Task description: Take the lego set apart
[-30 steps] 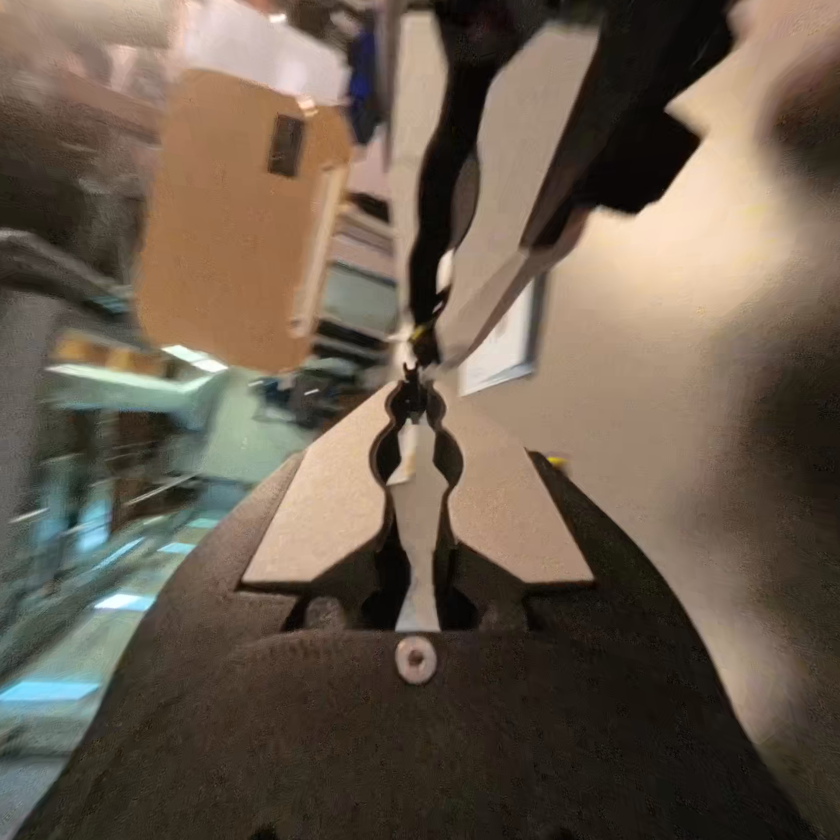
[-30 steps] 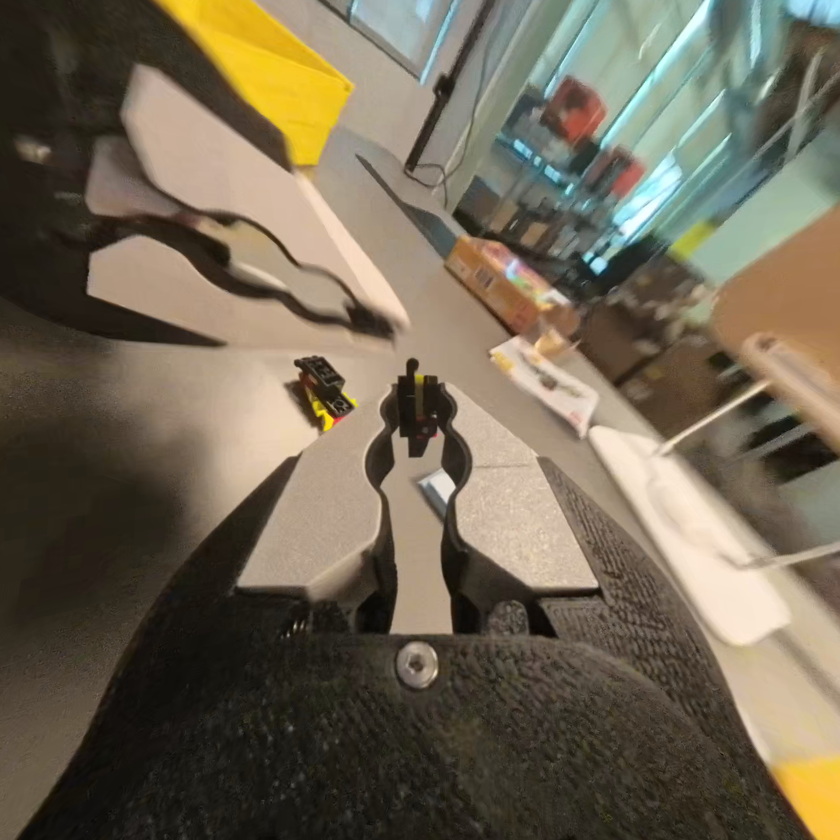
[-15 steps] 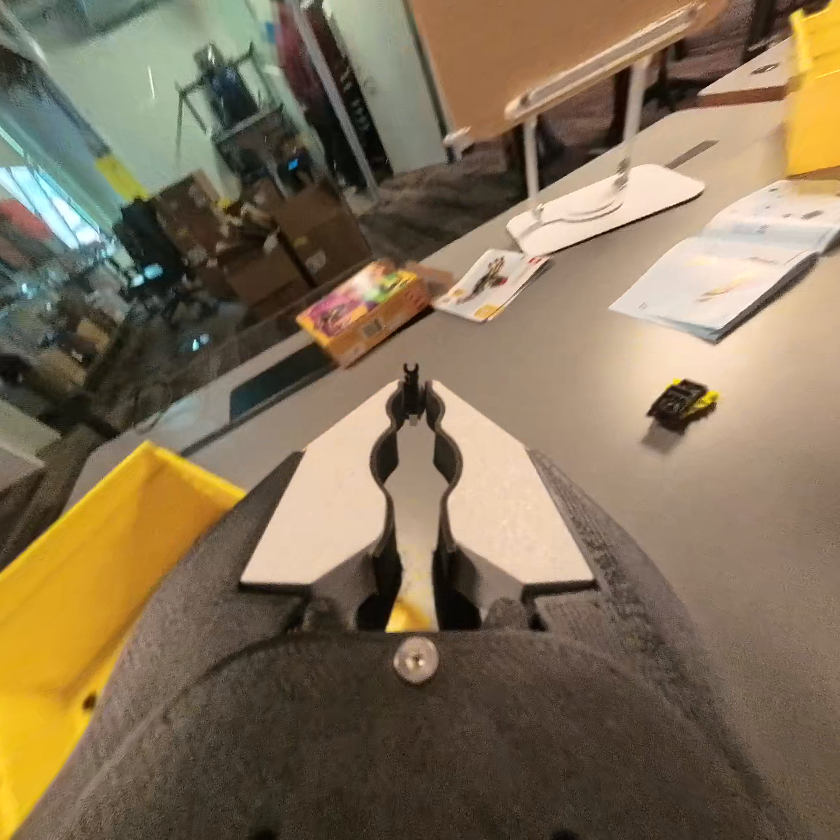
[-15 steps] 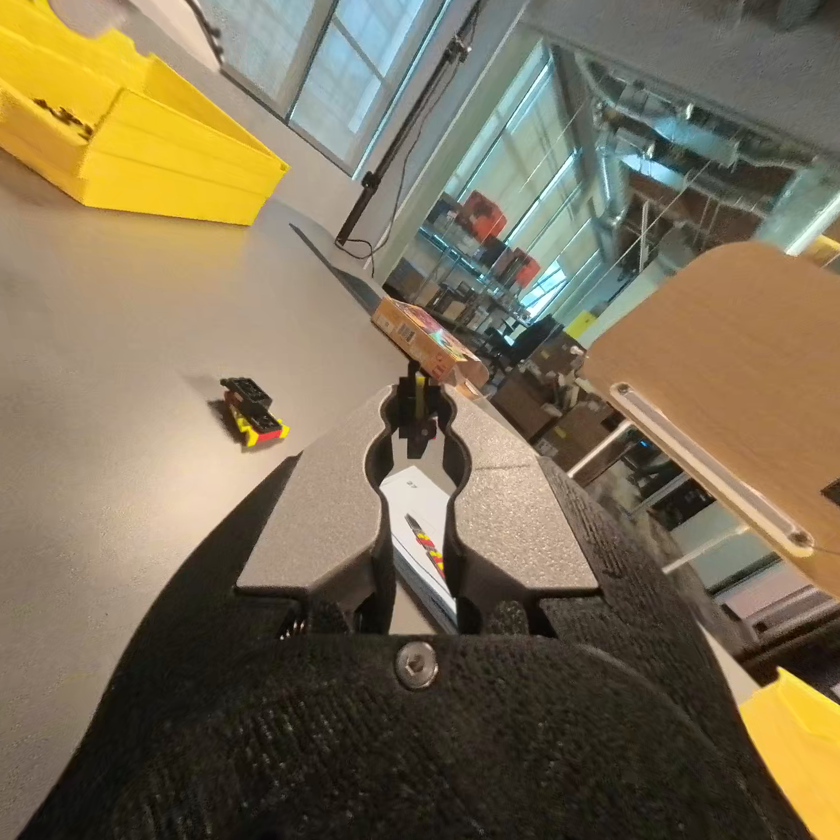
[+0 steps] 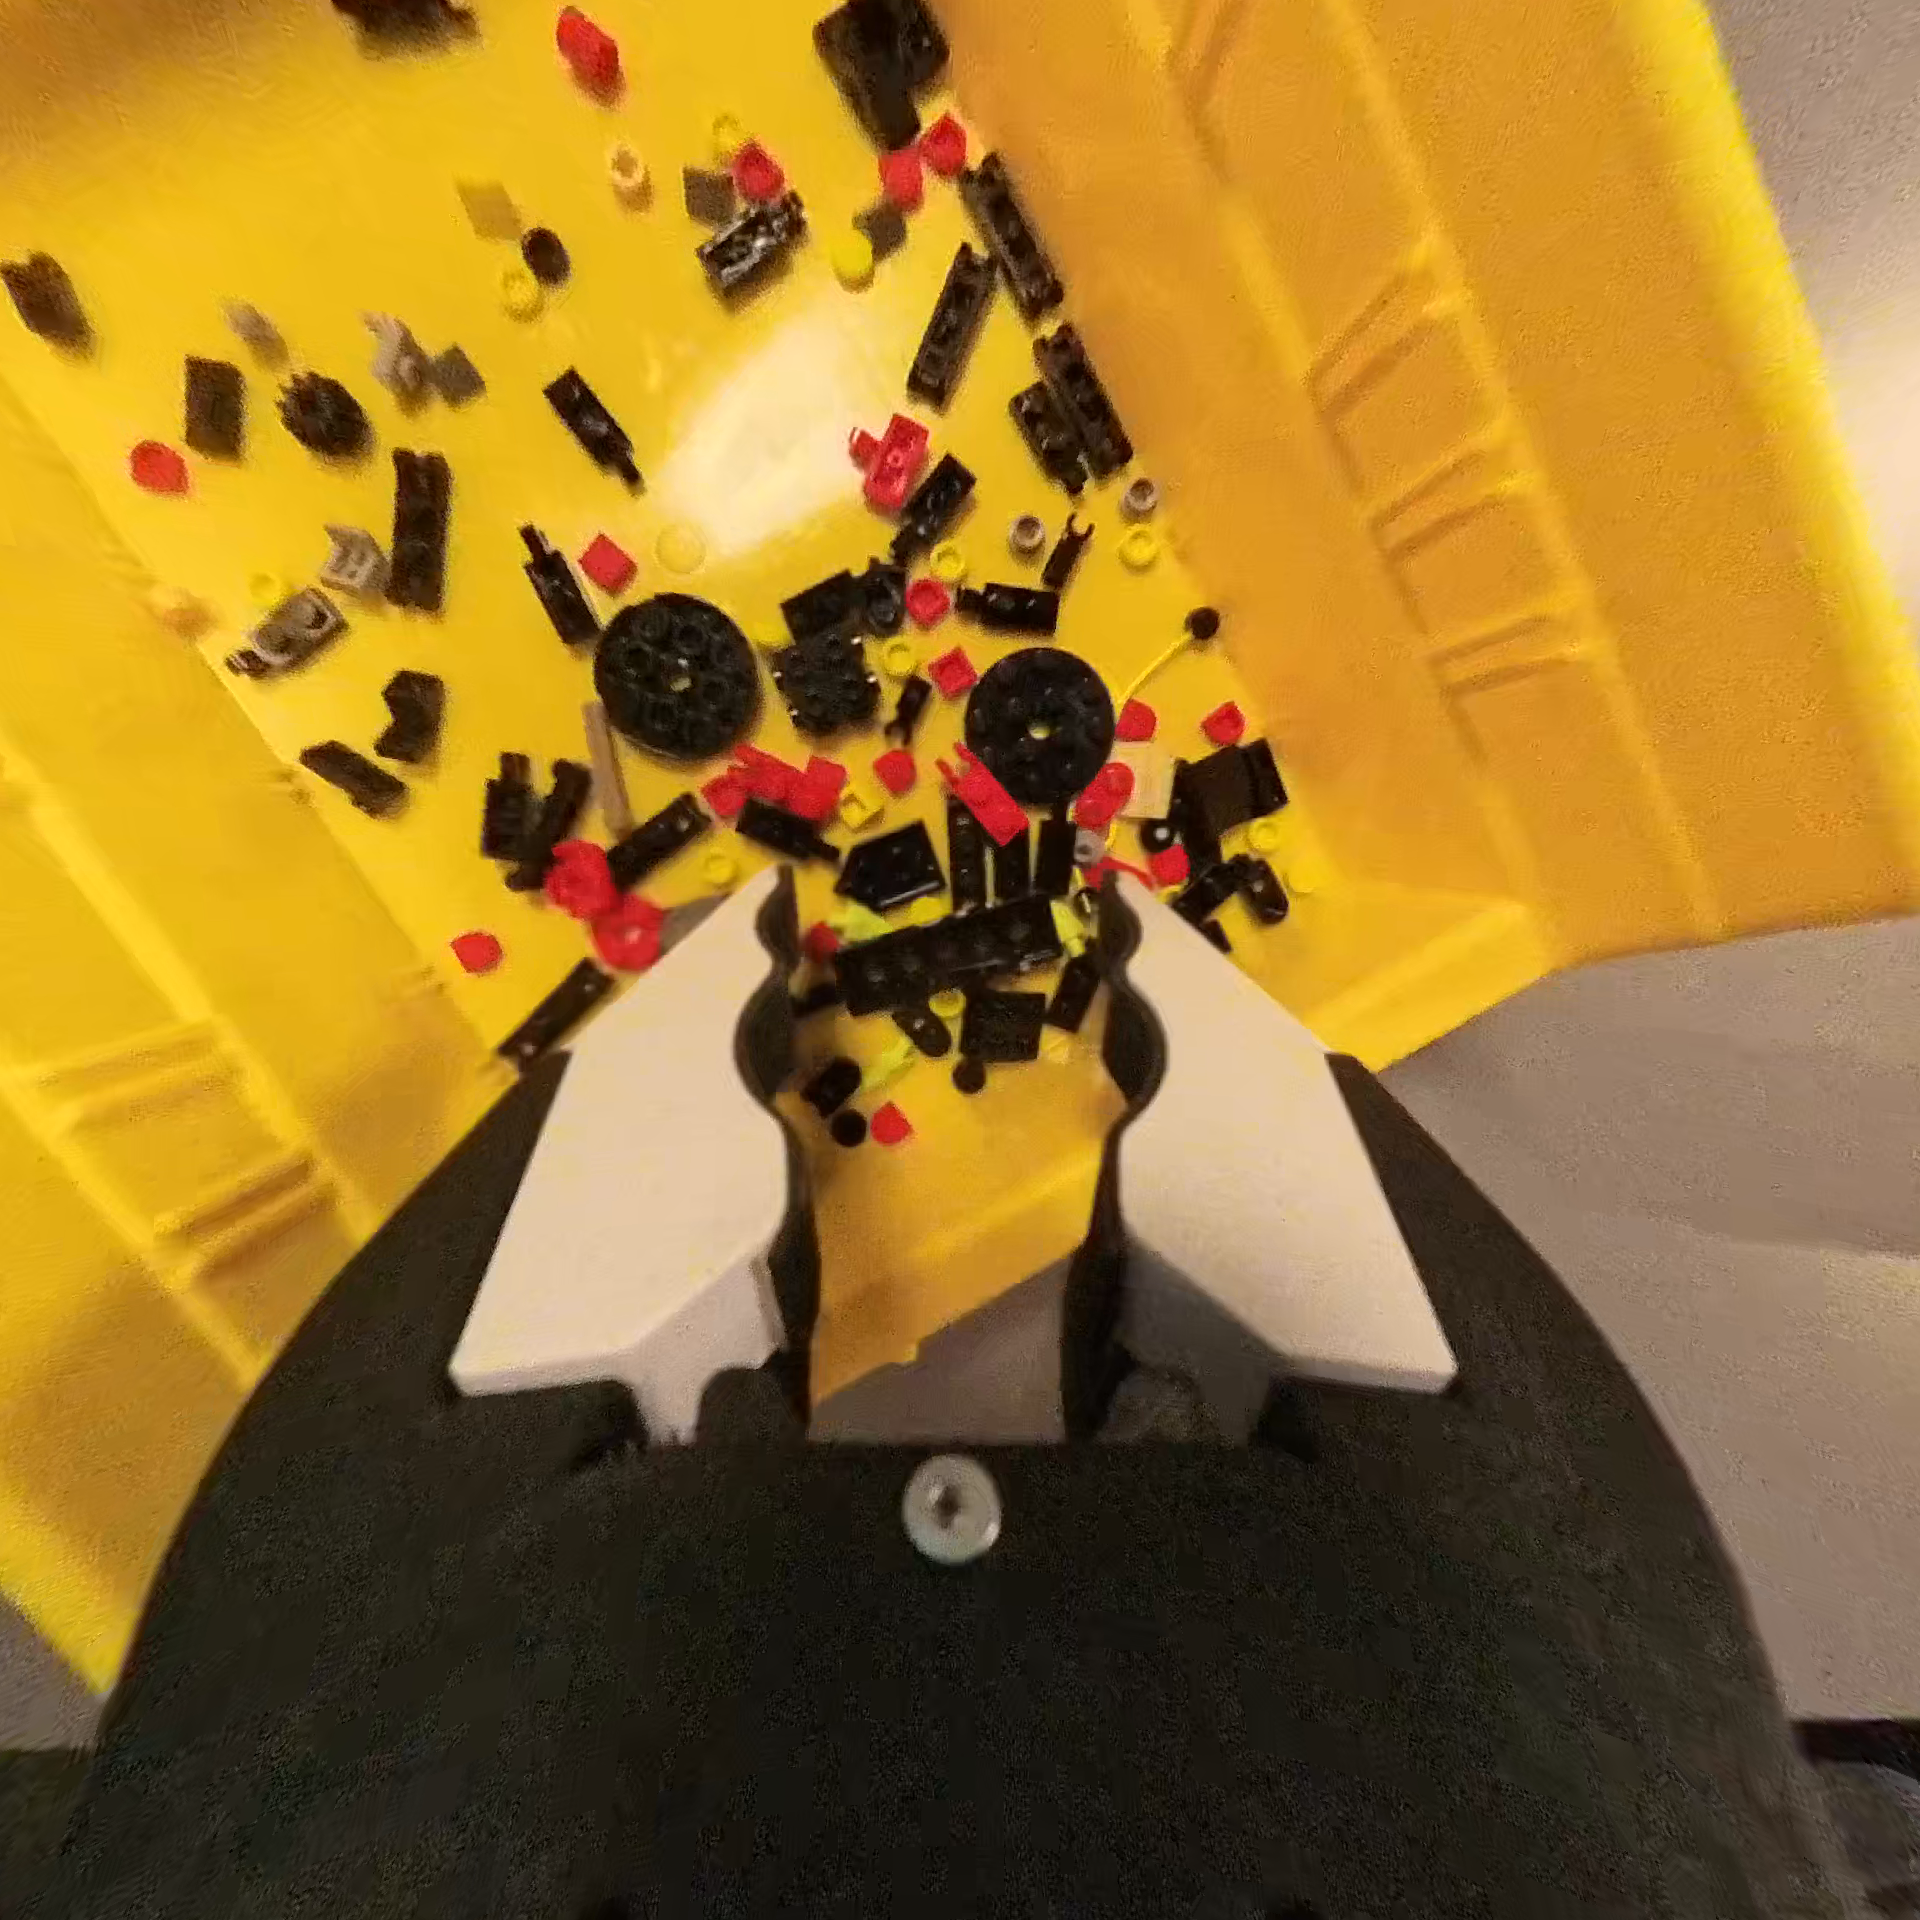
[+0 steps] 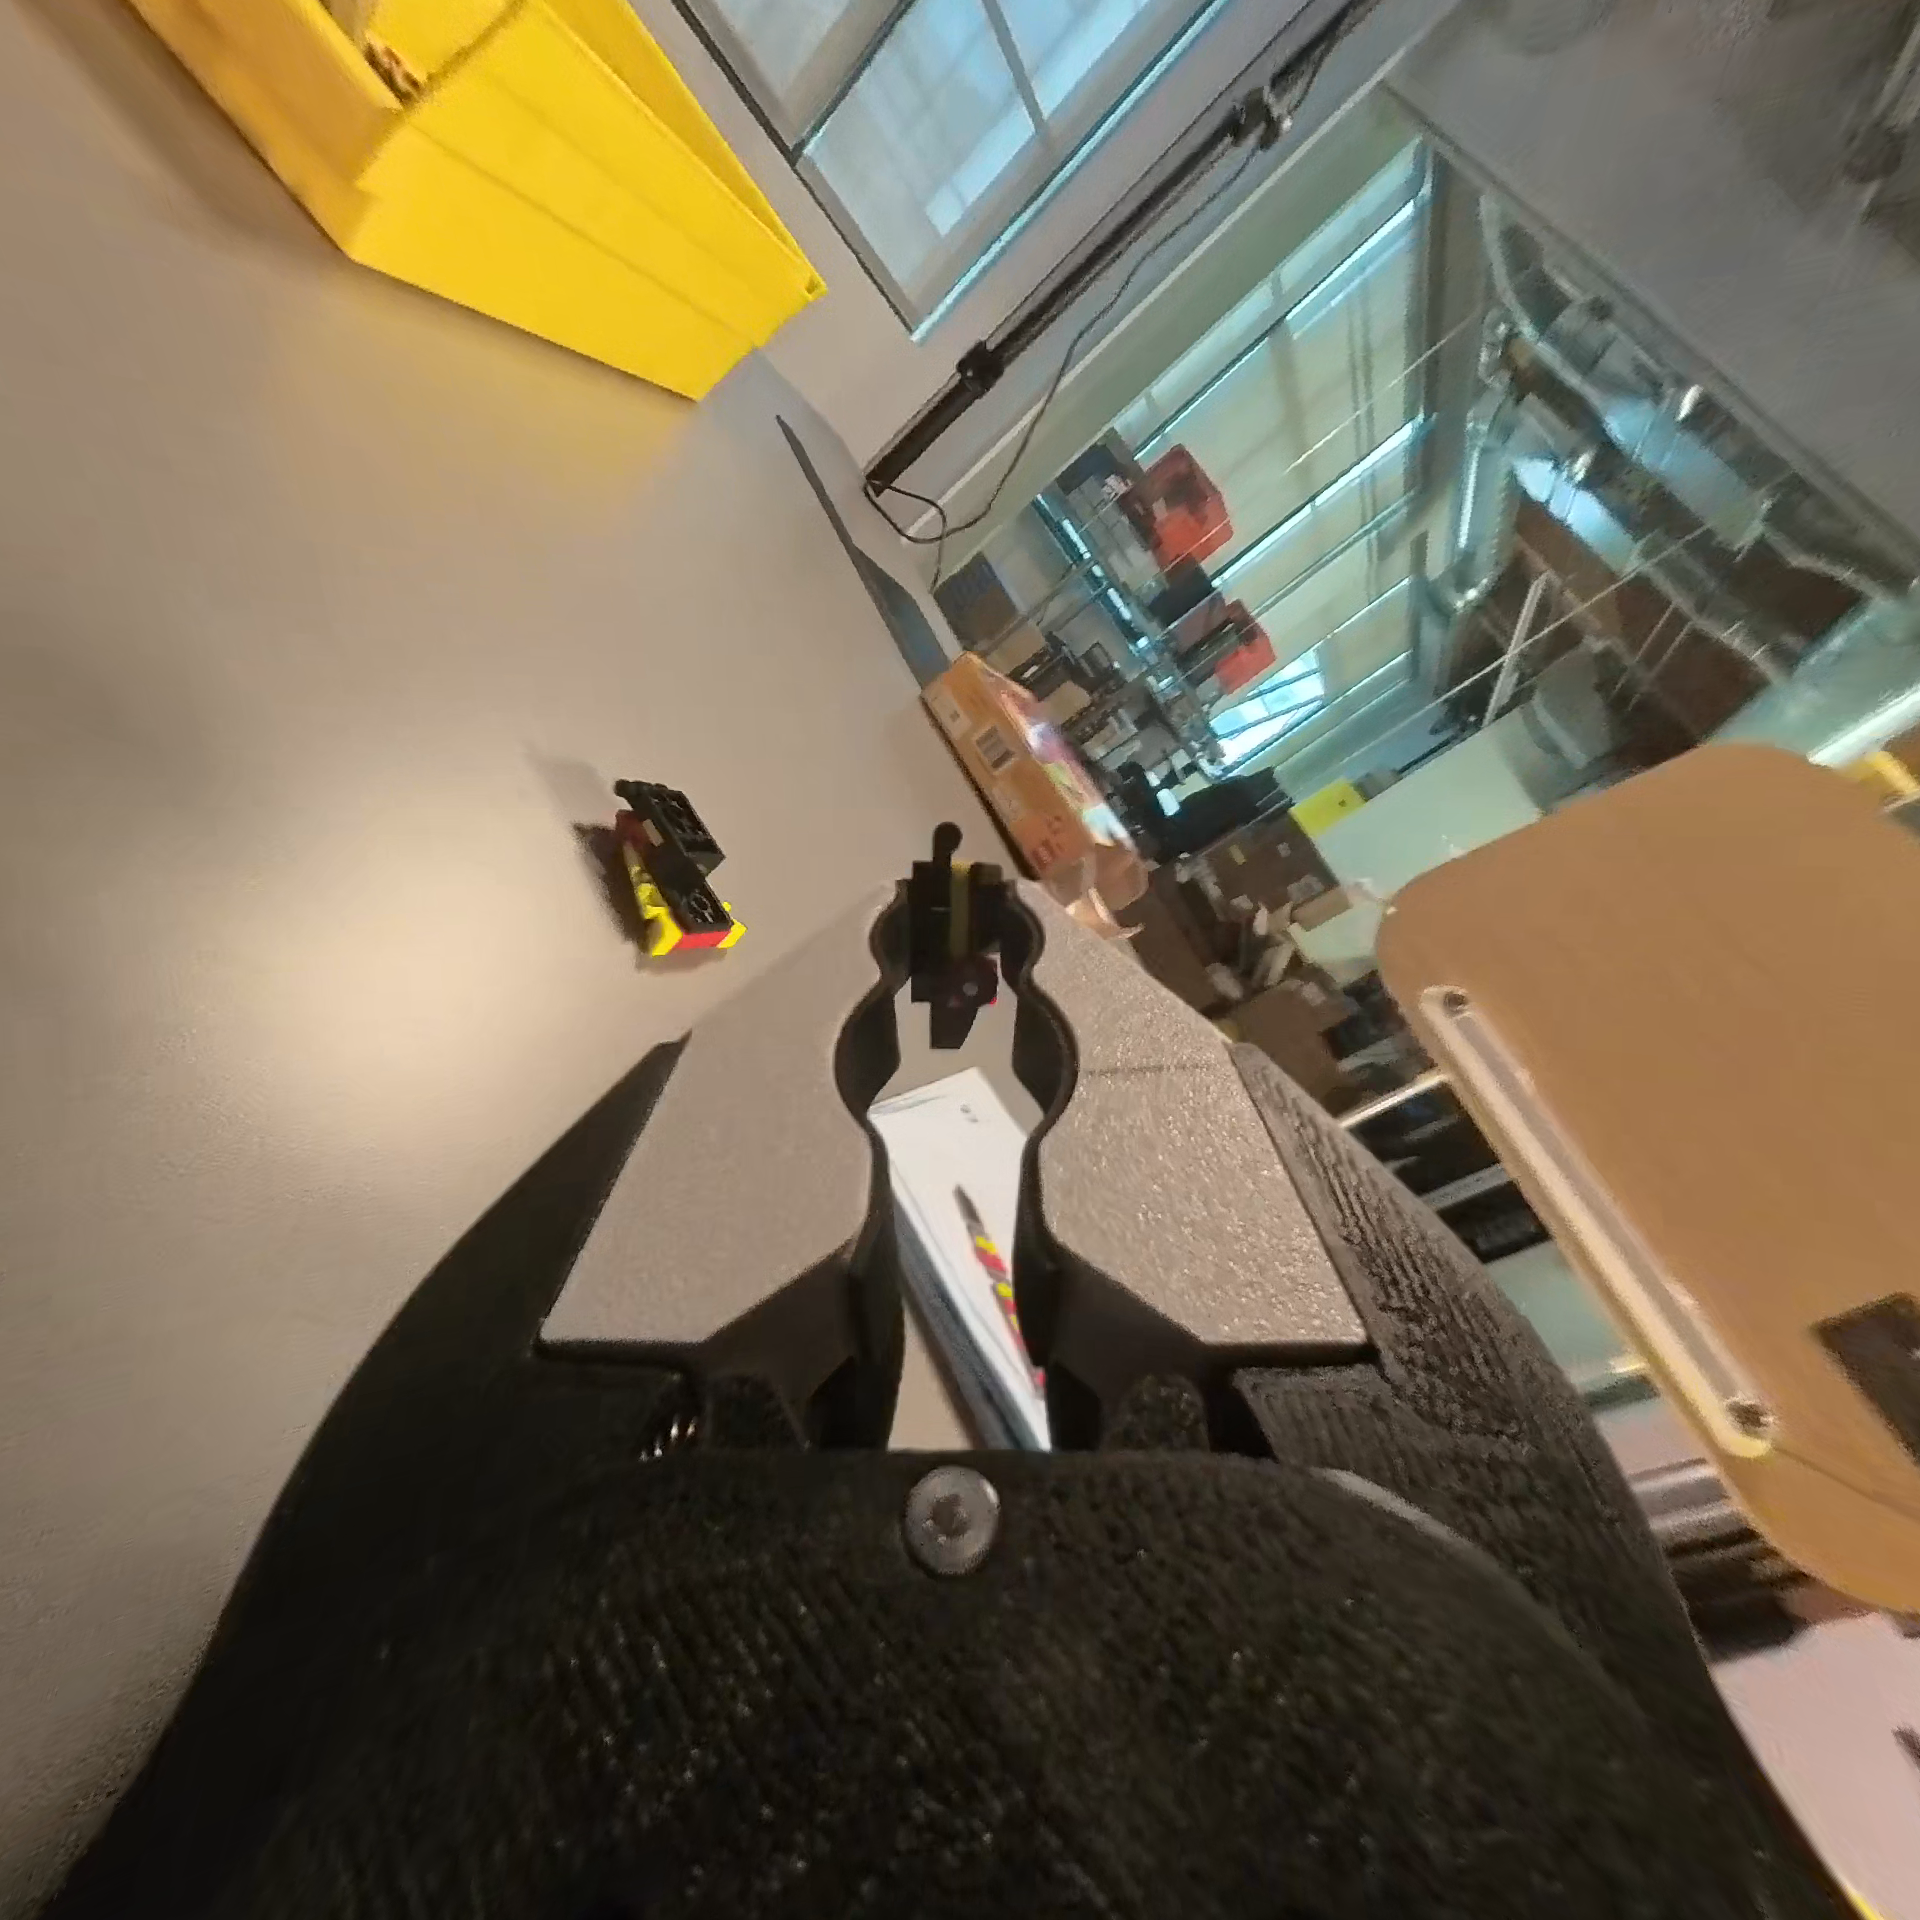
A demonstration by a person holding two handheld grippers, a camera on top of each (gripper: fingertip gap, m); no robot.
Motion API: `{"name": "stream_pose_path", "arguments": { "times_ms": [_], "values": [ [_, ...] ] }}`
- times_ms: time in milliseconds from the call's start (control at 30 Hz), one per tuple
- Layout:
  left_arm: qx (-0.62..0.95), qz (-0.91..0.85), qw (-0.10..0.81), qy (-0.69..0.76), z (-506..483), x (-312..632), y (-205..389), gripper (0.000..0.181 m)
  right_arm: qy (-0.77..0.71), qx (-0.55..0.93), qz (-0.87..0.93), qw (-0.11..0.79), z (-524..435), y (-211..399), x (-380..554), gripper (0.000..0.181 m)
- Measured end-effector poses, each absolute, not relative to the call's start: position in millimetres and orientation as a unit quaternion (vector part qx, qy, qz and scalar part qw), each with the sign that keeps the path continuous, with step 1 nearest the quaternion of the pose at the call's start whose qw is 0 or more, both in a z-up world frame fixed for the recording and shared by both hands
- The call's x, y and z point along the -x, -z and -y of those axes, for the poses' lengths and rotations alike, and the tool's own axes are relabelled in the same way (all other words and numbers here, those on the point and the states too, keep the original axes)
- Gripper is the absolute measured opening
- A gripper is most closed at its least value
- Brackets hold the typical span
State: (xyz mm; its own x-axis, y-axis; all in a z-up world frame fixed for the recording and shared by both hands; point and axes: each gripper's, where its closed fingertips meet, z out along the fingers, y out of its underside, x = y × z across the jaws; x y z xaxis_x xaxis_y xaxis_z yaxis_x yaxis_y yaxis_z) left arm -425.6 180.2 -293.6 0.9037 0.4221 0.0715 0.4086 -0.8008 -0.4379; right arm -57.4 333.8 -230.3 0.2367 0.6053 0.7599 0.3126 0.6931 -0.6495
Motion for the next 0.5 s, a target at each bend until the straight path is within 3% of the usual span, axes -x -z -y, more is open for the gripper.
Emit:
{"name": "stream_pose_path", "arguments": {
  "times_ms": [133, 233, 267, 400, 500],
  "values": [
    [0.916, 0.152, 0.363, -0.074, -206, 392, 244, 0.059, -0.043, 0.318, 0.610, 0.724, -327, 222, 56, 0.014],
    [0.873, -0.018, 0.484, -0.057, -243, 299, 210, 0.065, -0.007, 0.276, 0.609, 0.744, -321, 217, 57, 0.013],
    [0.861, -0.092, 0.500, -0.013, -250, 253, 210, 0.076, 0.001, 0.265, 0.610, 0.747, -319, 217, 57, 0.013],
    [0.849, -0.190, 0.485, -0.094, -272, 198, 228, 0.065, 0.011, 0.254, 0.619, 0.743, -316, 220, 60, 0.013],
    [0.808, -0.265, 0.525, 0.049, -282, 119, 230, 0.056, 0.005, 0.247, 0.621, 0.744, -313, 220, 60, 0.013]
  ]
}}
